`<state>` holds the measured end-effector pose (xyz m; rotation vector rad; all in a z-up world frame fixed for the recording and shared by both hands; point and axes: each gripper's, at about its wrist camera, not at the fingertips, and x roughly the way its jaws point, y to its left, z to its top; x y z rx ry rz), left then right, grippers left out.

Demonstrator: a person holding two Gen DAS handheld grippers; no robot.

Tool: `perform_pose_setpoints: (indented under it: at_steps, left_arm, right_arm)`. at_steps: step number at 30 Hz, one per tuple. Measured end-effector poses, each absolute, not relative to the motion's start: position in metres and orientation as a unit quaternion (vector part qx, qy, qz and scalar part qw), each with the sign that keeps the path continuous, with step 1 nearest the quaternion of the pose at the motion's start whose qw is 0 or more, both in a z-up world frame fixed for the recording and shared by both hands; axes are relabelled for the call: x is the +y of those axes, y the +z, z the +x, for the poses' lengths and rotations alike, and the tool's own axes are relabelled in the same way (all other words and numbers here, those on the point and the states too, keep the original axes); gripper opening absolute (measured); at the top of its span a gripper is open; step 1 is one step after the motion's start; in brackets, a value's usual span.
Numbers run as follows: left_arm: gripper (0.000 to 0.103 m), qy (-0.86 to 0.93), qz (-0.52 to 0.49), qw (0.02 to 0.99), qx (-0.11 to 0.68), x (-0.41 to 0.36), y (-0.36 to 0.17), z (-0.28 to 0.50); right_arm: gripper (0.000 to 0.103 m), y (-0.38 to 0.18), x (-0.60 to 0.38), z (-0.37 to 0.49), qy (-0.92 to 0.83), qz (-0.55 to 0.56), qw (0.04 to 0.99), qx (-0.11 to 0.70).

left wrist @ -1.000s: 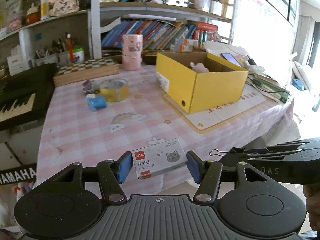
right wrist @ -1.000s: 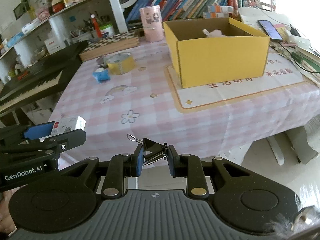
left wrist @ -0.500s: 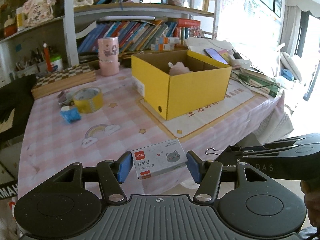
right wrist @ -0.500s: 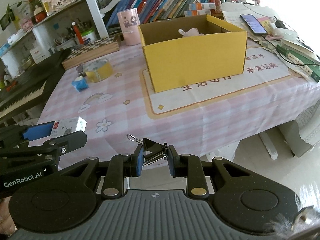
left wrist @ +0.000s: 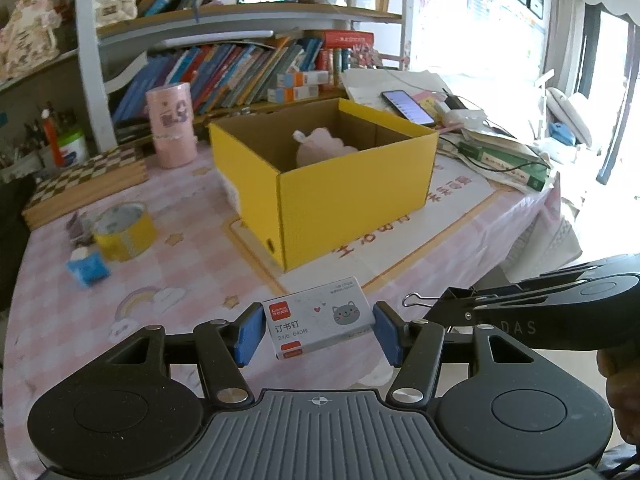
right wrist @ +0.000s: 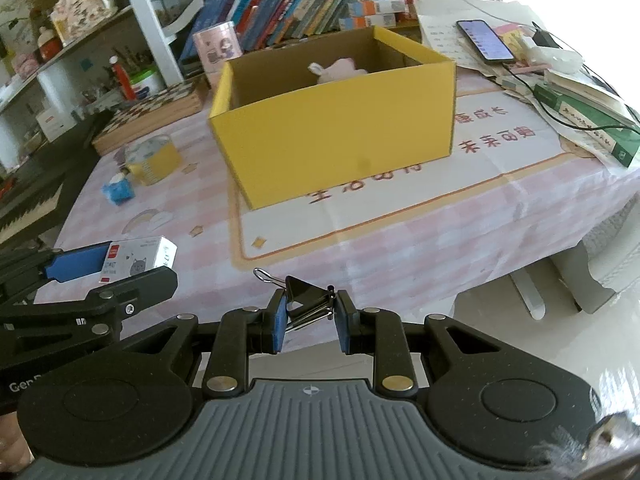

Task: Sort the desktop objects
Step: 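Carry the white box and binder clip over to the yellow box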

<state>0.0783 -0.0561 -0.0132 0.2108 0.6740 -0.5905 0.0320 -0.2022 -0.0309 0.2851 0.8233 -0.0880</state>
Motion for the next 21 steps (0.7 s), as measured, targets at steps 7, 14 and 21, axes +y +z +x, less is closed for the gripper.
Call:
perform_pose_setpoints:
  at_steps: [7,14,21]
  left_arm:
    - [0.058,-0.294,0.112,0.901,0.298,-0.094,-0.007,0.091]
    - [0.058,-0.288,0.119,0.914,0.260,-0.129,0.008,0.105]
    - [0.058,-0.256,0.118,0.934,0.220,-0.154,0.025,0.126]
  right_arm:
    - [0.023,-0.027,-0.243,0.043,-0.058,0.144,0.910,0.384]
    - [0.023,-0.019,-0.287,0.060,-0.065,0.149,0.917,0.364]
    - [0.023,0.010,-0.321,0.084,-0.052,0.127,0.940,0.312]
